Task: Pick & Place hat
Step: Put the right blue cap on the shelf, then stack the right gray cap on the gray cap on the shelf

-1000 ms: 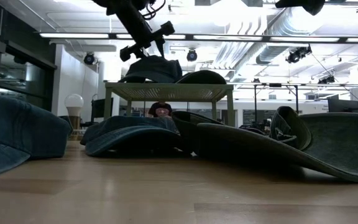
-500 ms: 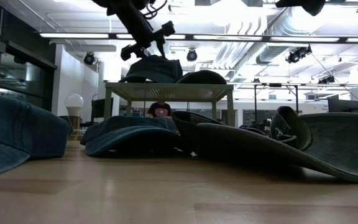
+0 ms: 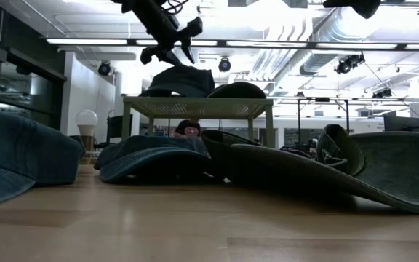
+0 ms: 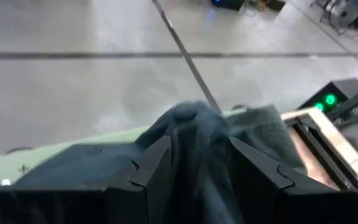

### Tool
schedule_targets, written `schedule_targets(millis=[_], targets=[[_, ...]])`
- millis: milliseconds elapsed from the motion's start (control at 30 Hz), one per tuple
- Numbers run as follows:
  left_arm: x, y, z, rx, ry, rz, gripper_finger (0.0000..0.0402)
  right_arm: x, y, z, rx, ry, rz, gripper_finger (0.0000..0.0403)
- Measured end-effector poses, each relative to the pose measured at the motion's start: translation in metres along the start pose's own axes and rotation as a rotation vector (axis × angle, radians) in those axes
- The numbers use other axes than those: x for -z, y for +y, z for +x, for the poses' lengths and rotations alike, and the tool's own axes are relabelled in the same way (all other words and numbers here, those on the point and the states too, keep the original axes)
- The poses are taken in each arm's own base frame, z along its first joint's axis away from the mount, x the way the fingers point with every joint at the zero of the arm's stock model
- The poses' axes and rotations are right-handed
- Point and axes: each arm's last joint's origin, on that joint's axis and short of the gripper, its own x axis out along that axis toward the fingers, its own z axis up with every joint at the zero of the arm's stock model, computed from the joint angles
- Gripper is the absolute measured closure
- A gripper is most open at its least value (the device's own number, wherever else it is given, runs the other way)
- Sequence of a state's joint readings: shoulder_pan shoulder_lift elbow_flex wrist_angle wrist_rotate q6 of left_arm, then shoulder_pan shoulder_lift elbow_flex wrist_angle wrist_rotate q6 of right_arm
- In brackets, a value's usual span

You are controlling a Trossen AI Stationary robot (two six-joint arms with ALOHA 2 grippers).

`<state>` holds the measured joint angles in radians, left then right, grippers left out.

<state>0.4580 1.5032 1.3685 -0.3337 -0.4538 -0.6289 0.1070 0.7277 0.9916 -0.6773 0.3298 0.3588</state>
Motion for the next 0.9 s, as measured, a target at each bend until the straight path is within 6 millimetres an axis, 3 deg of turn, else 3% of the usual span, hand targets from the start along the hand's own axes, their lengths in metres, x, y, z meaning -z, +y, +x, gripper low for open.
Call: schedule_targets(millis=[400,733,900], targets=[[-0.017,0.003,-0.026,0.035,-0.058,0.001,0.0250,0.000,0.000,0.000,0.000,0.004,0.033,0.0210],[-0.031,0.005,-0.055,0.172,-0.058,0.011,0.0250,0.009,-0.003,0.001,0.037,0.095,0.140,0.0210],[-0.030,0.000,-0.064,0.221,-0.055,0.073,0.0250,0.023,-0.002,0.015,0.060,0.170,0.212,0.0210]])
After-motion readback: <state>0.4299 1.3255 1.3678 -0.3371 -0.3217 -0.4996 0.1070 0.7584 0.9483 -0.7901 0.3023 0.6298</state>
